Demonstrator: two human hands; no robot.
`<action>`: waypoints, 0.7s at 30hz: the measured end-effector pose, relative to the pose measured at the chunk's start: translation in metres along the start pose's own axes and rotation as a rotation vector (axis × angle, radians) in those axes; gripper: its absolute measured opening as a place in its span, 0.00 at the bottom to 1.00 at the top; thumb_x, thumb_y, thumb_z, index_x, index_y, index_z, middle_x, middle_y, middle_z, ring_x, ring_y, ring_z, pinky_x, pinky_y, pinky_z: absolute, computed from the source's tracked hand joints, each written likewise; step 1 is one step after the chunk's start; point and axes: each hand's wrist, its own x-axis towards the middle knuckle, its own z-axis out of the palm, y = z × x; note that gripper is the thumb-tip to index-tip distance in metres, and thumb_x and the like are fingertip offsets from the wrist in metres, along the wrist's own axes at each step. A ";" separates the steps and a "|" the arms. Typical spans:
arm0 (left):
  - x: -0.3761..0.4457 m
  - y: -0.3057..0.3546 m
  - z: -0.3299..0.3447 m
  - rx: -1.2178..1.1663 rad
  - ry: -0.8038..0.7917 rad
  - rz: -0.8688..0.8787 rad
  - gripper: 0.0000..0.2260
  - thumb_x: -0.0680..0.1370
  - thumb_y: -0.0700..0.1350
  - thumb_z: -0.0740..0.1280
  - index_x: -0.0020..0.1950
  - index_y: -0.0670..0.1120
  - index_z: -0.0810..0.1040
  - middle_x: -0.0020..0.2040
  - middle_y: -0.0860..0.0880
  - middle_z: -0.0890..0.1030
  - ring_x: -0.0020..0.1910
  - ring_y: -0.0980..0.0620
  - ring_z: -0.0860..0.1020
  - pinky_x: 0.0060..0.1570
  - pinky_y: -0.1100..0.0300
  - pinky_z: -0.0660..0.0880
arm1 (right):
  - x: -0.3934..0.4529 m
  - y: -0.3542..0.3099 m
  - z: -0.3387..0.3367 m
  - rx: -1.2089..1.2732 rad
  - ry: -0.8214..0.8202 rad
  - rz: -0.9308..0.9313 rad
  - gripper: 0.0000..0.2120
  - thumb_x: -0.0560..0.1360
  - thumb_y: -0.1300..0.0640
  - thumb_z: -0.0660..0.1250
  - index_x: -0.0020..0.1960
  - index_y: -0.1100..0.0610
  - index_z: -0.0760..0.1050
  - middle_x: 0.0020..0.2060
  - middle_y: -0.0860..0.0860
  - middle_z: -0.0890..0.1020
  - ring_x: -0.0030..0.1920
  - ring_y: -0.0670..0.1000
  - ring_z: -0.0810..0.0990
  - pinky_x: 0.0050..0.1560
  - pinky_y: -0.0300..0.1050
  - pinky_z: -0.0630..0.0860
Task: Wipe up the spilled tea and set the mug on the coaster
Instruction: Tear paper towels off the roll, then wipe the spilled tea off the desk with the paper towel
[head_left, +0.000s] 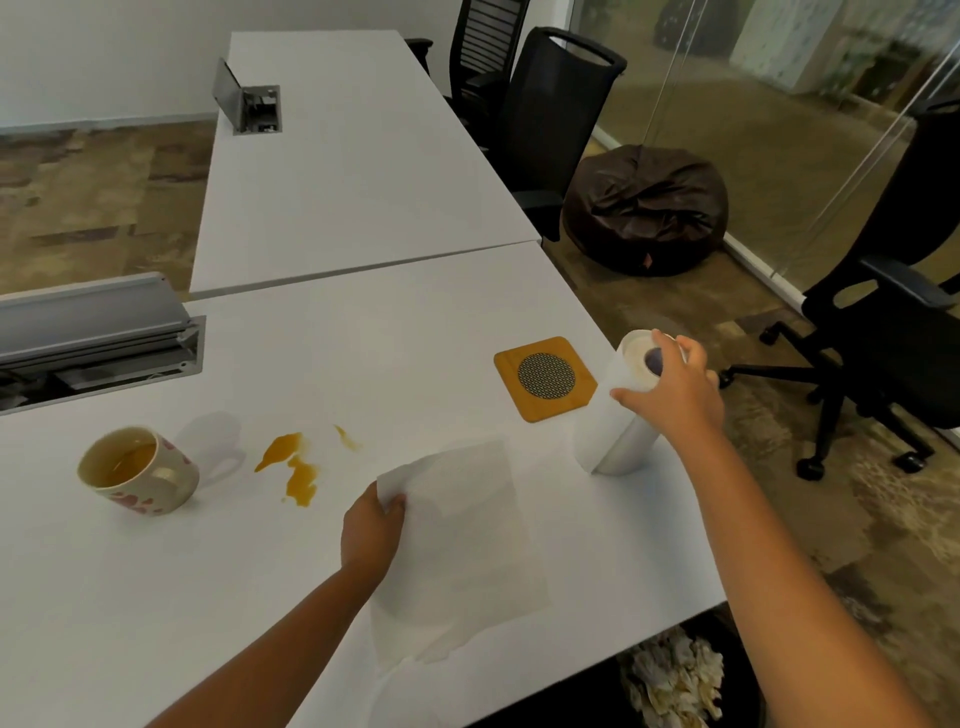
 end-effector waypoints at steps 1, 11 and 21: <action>-0.001 -0.001 0.000 -0.008 0.002 -0.002 0.10 0.76 0.43 0.64 0.54 0.39 0.77 0.51 0.39 0.81 0.50 0.40 0.79 0.47 0.58 0.70 | 0.000 0.001 -0.001 0.006 -0.002 0.006 0.43 0.65 0.40 0.73 0.73 0.46 0.54 0.73 0.53 0.57 0.68 0.61 0.63 0.56 0.58 0.74; -0.003 -0.006 -0.009 -0.033 0.006 -0.006 0.12 0.77 0.46 0.64 0.56 0.40 0.76 0.53 0.40 0.81 0.52 0.41 0.79 0.49 0.55 0.71 | -0.027 -0.043 -0.002 0.003 0.218 -0.224 0.42 0.65 0.34 0.68 0.73 0.49 0.57 0.75 0.56 0.56 0.75 0.61 0.46 0.70 0.68 0.42; 0.007 -0.002 -0.034 -0.108 0.067 0.074 0.02 0.76 0.44 0.65 0.46 0.49 0.76 0.41 0.52 0.80 0.41 0.52 0.77 0.36 0.65 0.68 | -0.113 -0.097 0.107 0.136 -0.233 -0.459 0.36 0.72 0.41 0.65 0.73 0.46 0.53 0.76 0.50 0.50 0.76 0.54 0.42 0.74 0.56 0.41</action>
